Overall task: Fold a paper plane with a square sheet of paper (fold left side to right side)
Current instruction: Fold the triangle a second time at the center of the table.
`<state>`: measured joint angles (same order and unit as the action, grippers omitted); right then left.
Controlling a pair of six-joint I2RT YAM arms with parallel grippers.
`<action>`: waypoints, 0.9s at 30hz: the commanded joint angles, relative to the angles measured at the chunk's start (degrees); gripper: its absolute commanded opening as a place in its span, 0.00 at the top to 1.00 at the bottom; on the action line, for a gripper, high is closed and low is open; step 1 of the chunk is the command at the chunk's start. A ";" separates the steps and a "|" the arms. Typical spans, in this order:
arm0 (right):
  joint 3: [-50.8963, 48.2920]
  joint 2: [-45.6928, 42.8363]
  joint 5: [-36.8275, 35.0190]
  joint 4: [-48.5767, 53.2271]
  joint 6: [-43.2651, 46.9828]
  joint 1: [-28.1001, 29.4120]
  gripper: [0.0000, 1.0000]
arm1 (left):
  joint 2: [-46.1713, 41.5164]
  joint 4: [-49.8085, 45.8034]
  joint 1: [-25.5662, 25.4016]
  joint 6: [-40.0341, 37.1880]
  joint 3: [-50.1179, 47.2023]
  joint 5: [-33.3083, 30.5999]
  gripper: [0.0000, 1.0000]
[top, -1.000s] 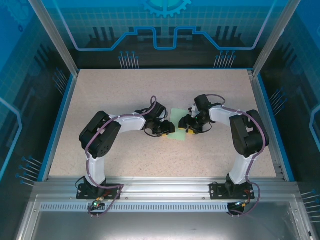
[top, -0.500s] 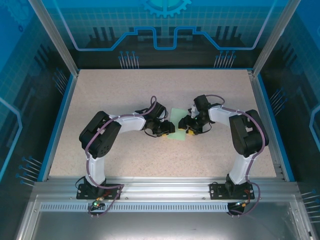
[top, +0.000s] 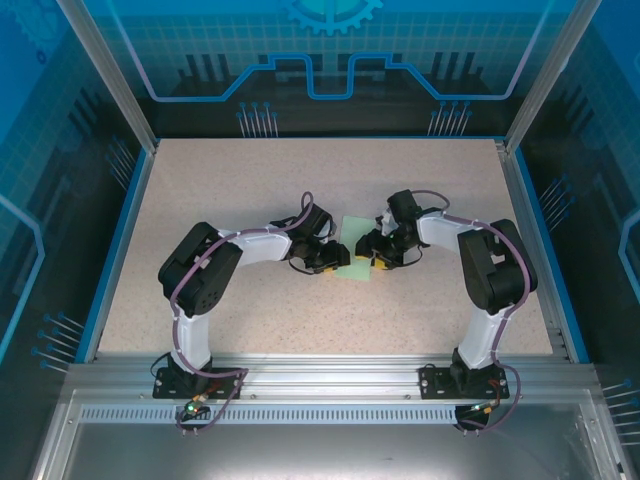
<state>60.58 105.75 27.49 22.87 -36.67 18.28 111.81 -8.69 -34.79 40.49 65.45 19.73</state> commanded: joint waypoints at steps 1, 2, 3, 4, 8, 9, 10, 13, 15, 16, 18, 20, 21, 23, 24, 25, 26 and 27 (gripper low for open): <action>-0.63 -2.08 2.20 -2.31 -1.13 0.96 0.46 | 0.43 -1.97 -1.09 -0.23 -1.03 -1.18 0.56; -0.63 -2.13 2.22 -2.44 -1.21 0.86 0.46 | 0.34 -2.09 -1.15 -0.28 -0.98 -1.18 0.56; -0.49 -2.18 2.22 -2.54 -1.30 0.89 0.46 | 0.34 -2.04 -1.09 -0.31 -1.04 -1.19 0.56; -0.54 -2.23 2.38 -2.73 -1.30 0.81 0.46 | 0.22 -1.99 -1.08 -0.32 -1.03 -1.18 0.56; 0.25 -1.55 1.95 -2.11 -1.22 0.58 0.45 | -1.14 -1.50 -1.08 -0.65 -1.42 -1.27 0.56; 0.66 -1.16 1.72 -1.37 -1.15 0.45 0.45 | -1.83 -1.02 -1.10 -0.96 -1.70 -1.19 0.56; 1.07 -0.51 1.73 -0.55 -1.13 0.27 0.44 | -2.84 -0.23 -1.14 -1.26 -2.13 -1.10 0.55; 1.46 0.47 1.78 0.55 -1.54 -0.11 0.44 | -6.47 2.77 -1.09 -2.70 -3.93 -1.01 0.50; 1.39 0.61 1.54 0.94 -1.94 -0.17 0.44 | -8.82 4.64 -1.23 -4.16 -5.43 -1.09 0.48; 1.38 0.77 1.65 0.67 -2.29 -0.38 0.44 | -10.11 5.63 -1.33 -5.15 -6.17 -1.01 0.47; 1.50 0.81 2.41 -0.17 -3.08 -0.76 0.44 | -12.50 7.37 -1.93 -7.57 -7.82 -1.20 0.45; 2.31 1.08 3.14 -0.31 -3.59 -1.14 0.44 | -15.29 9.38 -3.30 -10.53 -9.68 -1.59 0.42; 2.89 1.25 3.27 -0.08 -3.67 -1.26 0.44 | -16.57 10.06 -4.03 -11.89 -10.52 -2.30 0.41; 4.17 1.52 3.66 0.49 -3.90 -1.58 0.44 | -19.25 10.62 -6.11 -14.81 -12.09 -5.05 0.39; 4.92 1.62 3.84 0.79 -4.05 -1.67 0.44 | -20.22 10.69 -7.04 -16.05 -12.71 -6.57 0.38; 5.52 1.60 4.10 1.07 -4.20 -1.87 0.44 | -21.42 10.67 -8.47 -17.35 -13.28 -8.14 0.38; 5.97 1.48 4.44 1.21 -4.62 -1.93 0.44 | -22.31 10.41 -9.64 -18.76 -13.54 -9.98 0.37; 6.36 1.46 4.75 1.24 -4.96 -2.06 0.44 | -22.89 9.97 -10.64 -19.90 -13.76 -11.91 0.36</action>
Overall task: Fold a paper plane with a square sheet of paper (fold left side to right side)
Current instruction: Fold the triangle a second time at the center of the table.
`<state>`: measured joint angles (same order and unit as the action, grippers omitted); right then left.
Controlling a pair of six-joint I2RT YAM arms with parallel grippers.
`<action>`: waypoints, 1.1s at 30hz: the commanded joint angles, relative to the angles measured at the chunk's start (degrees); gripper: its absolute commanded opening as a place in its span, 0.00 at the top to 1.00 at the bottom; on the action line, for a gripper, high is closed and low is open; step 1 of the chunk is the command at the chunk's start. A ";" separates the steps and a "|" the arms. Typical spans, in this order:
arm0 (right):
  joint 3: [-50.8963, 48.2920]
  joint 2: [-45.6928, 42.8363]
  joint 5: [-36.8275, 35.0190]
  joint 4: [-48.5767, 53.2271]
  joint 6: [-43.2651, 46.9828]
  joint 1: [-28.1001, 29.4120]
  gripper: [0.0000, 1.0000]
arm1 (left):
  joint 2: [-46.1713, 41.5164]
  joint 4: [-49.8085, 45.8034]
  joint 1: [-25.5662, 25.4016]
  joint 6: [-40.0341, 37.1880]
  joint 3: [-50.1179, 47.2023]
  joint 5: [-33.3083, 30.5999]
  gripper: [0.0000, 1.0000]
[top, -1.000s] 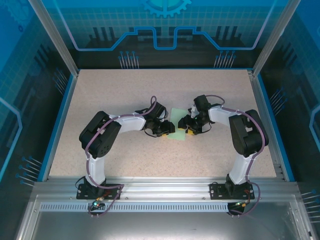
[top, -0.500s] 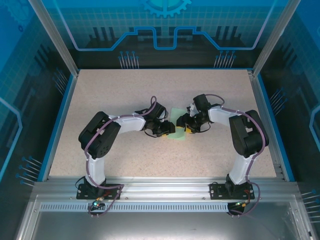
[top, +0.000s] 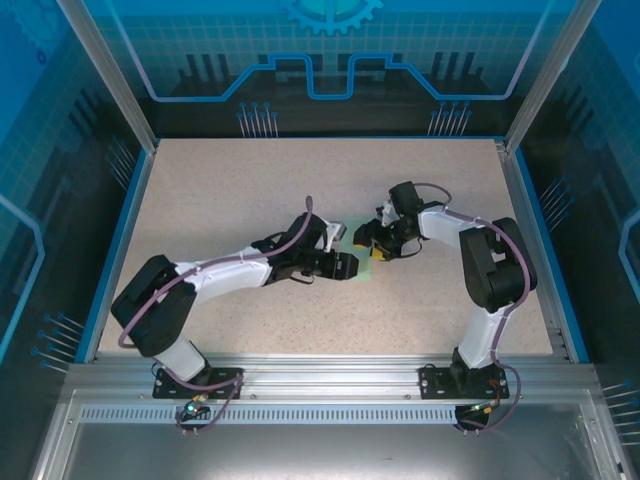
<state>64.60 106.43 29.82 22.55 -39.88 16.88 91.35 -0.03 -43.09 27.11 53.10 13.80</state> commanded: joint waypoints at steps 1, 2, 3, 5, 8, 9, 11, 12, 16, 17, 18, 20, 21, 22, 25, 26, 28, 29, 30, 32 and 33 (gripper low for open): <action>2.80 0.67 2.69 1.83 -2.00 -0.62 0.44 | -2.80 0.39 -3.78 -7.78 -1.26 -8.64 0.36; 3.18 0.56 2.96 2.04 -2.18 -0.62 0.44 | -2.77 -0.40 -4.99 -9.00 -0.80 -10.96 0.35; 3.41 0.49 2.97 2.14 -2.26 -0.54 0.44 | -2.40 -1.30 -5.84 -9.72 -0.23 -12.81 0.35; 3.78 0.48 2.96 2.39 -2.48 -0.56 0.44 | -0.75 -3.92 -7.16 -10.81 1.68 -16.83 0.34; 3.82 0.61 2.96 2.50 -2.46 -0.49 0.44 | 2.35 -6.69 -8.80 -12.32 5.11 -20.83 0.32; 3.78 0.64 2.96 2.57 -2.48 -0.45 0.44 | 3.44 -7.38 -9.14 -12.56 6.05 -21.49 0.32; 3.67 0.71 2.96 2.59 -2.56 -0.52 0.44 | 6.02 -8.91 -10.06 -13.23 8.75 -23.02 0.31; 3.61 0.73 2.91 2.59 -2.58 -0.46 0.44 | 7.17 -9.69 -10.44 -13.55 9.95 -23.76 0.31; 3.78 0.77 3.03 2.59 -2.66 -0.44 0.44 | 12.49 -13.63 -12.24 -14.84 15.45 -27.76 0.29; 3.87 0.73 3.05 2.59 -2.66 -0.45 0.44 | 13.77 -14.69 -12.69 -15.18 16.77 -28.90 0.28; 3.91 0.76 3.06 2.59 -2.73 -0.42 0.44 | 14.83 -15.47 -13.04 -15.32 17.82 -29.91 0.28; 3.87 0.72 3.13 2.50 -2.75 -0.36 0.44 | 17.17 -17.75 -13.52 -14.82 20.20 -33.29 0.28; 3.87 0.79 3.09 2.50 -2.68 -0.28 0.44 | 18.07 -18.47 -13.72 -14.54 21.09 -34.49 0.28; 3.79 0.79 3.11 2.48 -2.83 -0.35 0.44 | 19.13 -19.49 -13.85 -13.95 22.18 -36.39 0.28; 3.69 0.86 3.07 2.33 -2.90 -0.24 0.44 | 21.97 -22.33 -14.08 -12.95 24.80 -40.49 0.28; 3.70 0.93 3.19 2.24 -2.92 -0.24 0.44 | 22.79 -22.98 -14.12 -12.94 25.44 -41.39 0.29; 3.78 0.93 3.15 2.24 -2.92 -0.12 0.44 | 23.88 -23.51 -14.47 -13.08 26.34 -42.66 0.31; 3.79 1.04 3.18 2.24 -2.92 -0.05 0.44 | 24.17 -23.54 -14.63 -13.58 26.68 -42.75 0.33; 3.86 1.06 3.09 2.24 -2.92 -0.08 0.44 | 24.39 -23.69 -14.80 -13.79 27.04 -42.97 0.35; 3.79 1.11 2.98 2.28 -2.88 -0.10 0.44 | 24.66 -23.83 -15.05 -14.34 27.49 -42.98 0.40; 3.79 1.21 2.95 2.32 -2.91 -0.02 0.44 | 24.65 -23.89 -15.16 -14.45 27.50 -42.98 0.42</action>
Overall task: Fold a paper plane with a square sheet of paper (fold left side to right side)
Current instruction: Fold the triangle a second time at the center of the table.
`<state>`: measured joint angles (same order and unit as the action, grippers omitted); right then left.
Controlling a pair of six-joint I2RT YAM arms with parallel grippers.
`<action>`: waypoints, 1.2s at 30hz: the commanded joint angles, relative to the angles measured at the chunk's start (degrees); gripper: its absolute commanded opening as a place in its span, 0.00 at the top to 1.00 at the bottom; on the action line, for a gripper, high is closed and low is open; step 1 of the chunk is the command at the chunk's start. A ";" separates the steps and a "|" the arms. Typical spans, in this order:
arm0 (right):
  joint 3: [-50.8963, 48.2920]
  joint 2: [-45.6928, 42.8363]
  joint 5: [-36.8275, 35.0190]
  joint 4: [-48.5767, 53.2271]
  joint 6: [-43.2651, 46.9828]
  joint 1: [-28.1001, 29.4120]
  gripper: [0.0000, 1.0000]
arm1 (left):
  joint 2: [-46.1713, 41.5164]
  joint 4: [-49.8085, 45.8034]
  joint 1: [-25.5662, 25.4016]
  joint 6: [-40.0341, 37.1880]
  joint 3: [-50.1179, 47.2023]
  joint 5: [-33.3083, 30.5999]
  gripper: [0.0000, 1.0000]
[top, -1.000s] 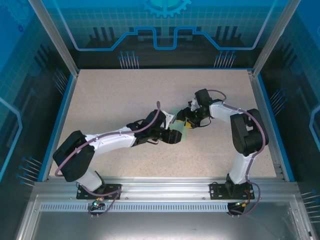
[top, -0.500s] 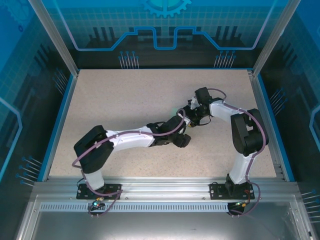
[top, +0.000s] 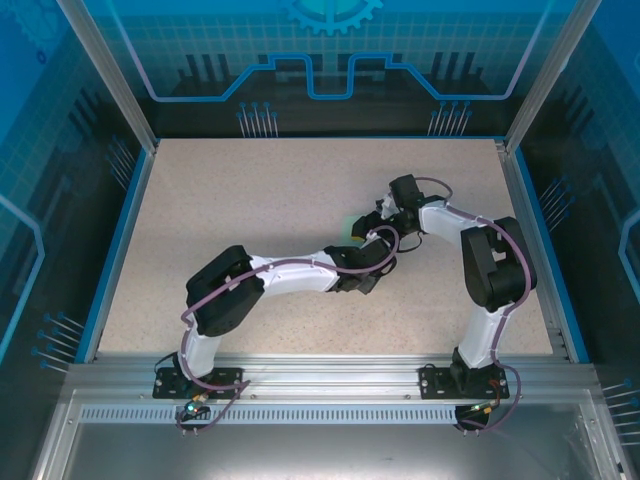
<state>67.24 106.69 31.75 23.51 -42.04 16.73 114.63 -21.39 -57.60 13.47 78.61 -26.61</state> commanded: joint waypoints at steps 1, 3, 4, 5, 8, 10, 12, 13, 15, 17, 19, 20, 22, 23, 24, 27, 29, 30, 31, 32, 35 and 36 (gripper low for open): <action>1.22 1.04 0.79 1.43 -0.68 0.18 0.44 | 1.26 -2.46 -0.70 -0.91 1.99 -2.54 0.46; 1.32 1.24 0.53 1.72 -0.46 0.25 0.44 | 0.80 -2.29 -0.84 -1.16 1.80 -2.29 0.52; 1.32 1.38 0.42 1.79 -0.43 0.27 0.44 | 0.45 -2.11 -0.93 -1.34 1.61 -2.15 0.56; 1.36 1.43 0.38 1.79 -0.39 0.28 0.44 | -0.01 -1.91 -0.95 -1.42 1.24 -2.04 0.59; 1.33 1.43 0.03 1.98 -0.21 0.27 0.44 | -1.42 -1.49 -0.93 -1.77 0.20 -1.93 0.65; 1.56 1.52 -0.30 2.22 0.03 0.26 0.44 | -1.91 -2.13 -0.95 -1.74 0.07 -2.47 0.70; 1.88 1.50 -0.52 2.50 0.28 0.23 0.44 | -1.95 -2.82 -0.93 -1.83 0.28 -2.90 0.74; 2.08 1.59 -0.55 2.74 0.46 0.23 0.44 | -2.02 -2.87 -0.93 -1.87 0.23 -2.94 0.76; 2.43 1.52 -0.62 2.93 0.73 0.03 0.44 | -2.04 -3.03 -0.84 -1.79 0.16 -2.83 0.80; 2.76 1.26 -0.64 3.04 1.14 -0.21 0.43 | -2.13 -2.98 -0.84 -1.71 0.11 -2.66 0.83; 3.07 0.77 -0.63 3.28 1.43 -0.71 0.43 | -2.22 -2.90 -0.76 -1.62 0.08 -2.50 0.85; 3.20 0.53 -0.63 3.37 1.71 -1.12 0.42 | -2.30 -2.87 -0.68 -1.61 -0.03 -2.23 0.87; 3.74 0.06 -0.73 4.19 2.36 -1.97 0.41 | -2.48 -2.80 -0.50 -1.36 -0.21 -1.72 0.89; 4.07 -0.27 -0.85 4.65 2.79 -2.50 0.40 | -2.63 -2.71 -0.36 -1.24 -0.34 -1.43 0.90; 4.35 -0.47 -0.89 5.04 3.20 -3.09 0.40 | -2.82 -2.73 -0.27 -1.18 -0.45 -1.30 0.90; 5.13 -1.65 -1.07 6.49 4.52 -5.03 0.34 | -3.56 -2.54 0.20 -0.99 -0.90 -0.24 0.91; 5.22 -3.04 -0.99 6.97 5.35 -6.56 0.31 | -4.21 -2.40 0.71 -0.75 -1.50 0.88 0.91; 5.18 -3.85 -0.97 7.23 5.75 -7.52 0.29 | -4.58 -2.33 1.03 -0.63 -1.78 1.70 0.91; 4.94 -4.77 -0.96 7.52 6.31 -8.38 0.28 | -5.01 -2.15 1.41 -0.56 -2.08 2.77 0.90; 4.61 -5.63 -0.82 7.67 6.92 -9.21 0.27 | -5.55 -2.06 1.76 -0.55 -2.38 3.65 0.90; 2.44 -8.80 -0.60 8.24 9.08 -11.14 0.26 | -7.14 -1.21 3.28 -0.81 -3.50 8.21 0.89; 1.25 -9.89 -0.38 8.17 9.92 -11.44 0.26 | -7.62 -0.97 3.97 -1.03 -3.76 10.42 0.89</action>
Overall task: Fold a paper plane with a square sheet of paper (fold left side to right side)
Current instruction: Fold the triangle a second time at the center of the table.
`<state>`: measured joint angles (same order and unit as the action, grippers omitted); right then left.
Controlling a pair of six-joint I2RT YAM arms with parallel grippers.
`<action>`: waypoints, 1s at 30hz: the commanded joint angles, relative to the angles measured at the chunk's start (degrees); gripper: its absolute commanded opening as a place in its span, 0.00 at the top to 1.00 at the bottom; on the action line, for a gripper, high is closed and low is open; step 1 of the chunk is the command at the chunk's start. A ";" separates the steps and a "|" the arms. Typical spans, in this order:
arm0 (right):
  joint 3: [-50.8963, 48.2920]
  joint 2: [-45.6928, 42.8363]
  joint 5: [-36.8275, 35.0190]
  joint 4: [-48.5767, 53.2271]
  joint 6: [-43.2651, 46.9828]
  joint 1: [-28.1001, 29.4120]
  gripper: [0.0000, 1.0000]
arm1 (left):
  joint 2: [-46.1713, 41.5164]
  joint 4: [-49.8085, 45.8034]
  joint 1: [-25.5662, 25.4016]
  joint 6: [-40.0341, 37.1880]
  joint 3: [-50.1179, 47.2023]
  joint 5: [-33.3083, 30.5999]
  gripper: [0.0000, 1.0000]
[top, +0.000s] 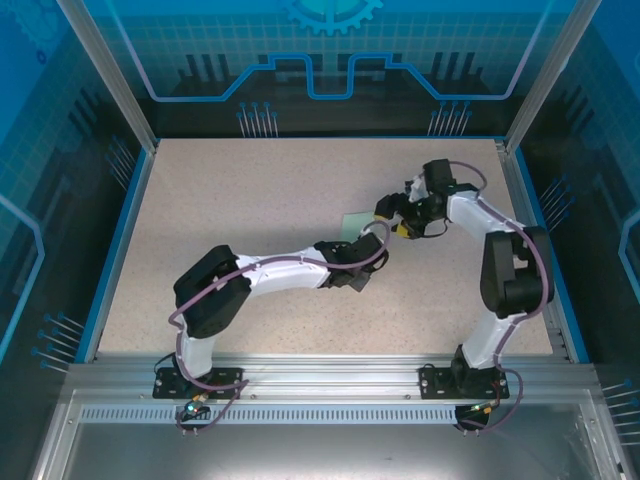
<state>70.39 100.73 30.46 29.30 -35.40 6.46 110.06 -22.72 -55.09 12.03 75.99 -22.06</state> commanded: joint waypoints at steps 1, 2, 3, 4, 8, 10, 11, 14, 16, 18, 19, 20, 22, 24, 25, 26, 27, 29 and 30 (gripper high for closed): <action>-3.23 -5.04 1.13 2.17 3.99 -1.33 0.27 | -3.52 0.79 2.09 0.28 -1.53 7.67 0.89; -4.50 -5.94 1.75 1.60 4.57 -1.35 0.29 | -3.91 1.13 2.62 0.12 -1.82 9.35 0.89; -6.53 -6.77 2.95 0.69 4.93 -1.27 0.34 | -4.17 1.69 3.23 -0.14 -2.13 11.22 0.89; -8.35 -7.45 4.04 -0.30 4.99 -1.27 0.38 | -4.41 2.08 3.86 -0.38 -2.46 12.73 0.89; -15.42 -8.27 6.93 -5.55 3.87 0.01 0.59 | -4.67 2.76 6.11 -0.78 -3.16 17.50 0.89; -18.43 -8.03 7.16 -8.09 3.14 1.55 0.69 | -4.85 3.35 7.48 -0.90 -3.79 19.91 0.89; -19.47 -7.95 7.00 -9.53 2.88 2.28 0.72 | -4.88 3.66 7.99 -0.95 -4.01 20.89 0.89; -22.31 -6.60 7.05 -12.58 2.68 4.65 0.80 | -5.11 3.54 9.37 -1.56 -4.27 23.07 0.89; -22.66 -5.43 6.66 -13.38 2.88 6.15 0.84 | -5.12 2.88 9.98 -2.13 -4.12 23.90 0.88; -23.06 -4.45 6.11 -14.80 2.24 7.25 0.85 | -5.17 2.31 10.50 -2.51 -4.18 24.12 0.88; -22.95 -3.94 5.95 -15.29 2.00 7.83 0.86 | -5.21 2.05 10.74 -2.76 -4.14 24.51 0.88; -22.71 -3.36 5.60 -15.28 1.91 8.32 0.86 | -5.16 1.88 10.97 -2.84 -4.11 24.34 0.88; -21.91 -2.12 4.15 -14.65 2.00 9.34 0.86 | -4.99 1.18 11.52 -3.18 -3.88 24.26 0.88; -21.33 -1.14 3.12 -14.42 2.00 10.10 0.86 | -4.73 0.34 11.87 -3.54 -3.42 23.49 0.88; -20.97 -0.53 2.31 -14.08 2.08 10.35 0.86 | -4.61 0.27 12.07 -3.71 -3.31 23.51 0.88; -20.67 -0.12 1.82 -13.65 2.22 10.58 0.86 | -4.53 0.28 12.18 -3.76 -3.17 23.52 0.88; -20.39 0.44 1.10 -12.96 2.48 10.88 0.86 | -4.35 0.22 12.28 -3.93 -2.98 23.48 0.87; -20.29 1.25 -0.29 -11.55 3.02 11.28 0.86 | -3.78 -0.21 12.40 -4.28 -2.24 23.20 0.88; -20.29 1.53 -0.86 -10.98 3.26 11.37 0.86 | -3.46 -0.60 12.54 -4.52 -1.80 22.74 0.88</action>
<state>48.90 100.99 32.03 16.03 -33.06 16.91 107.09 -20.82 -43.11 9.52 72.23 0.30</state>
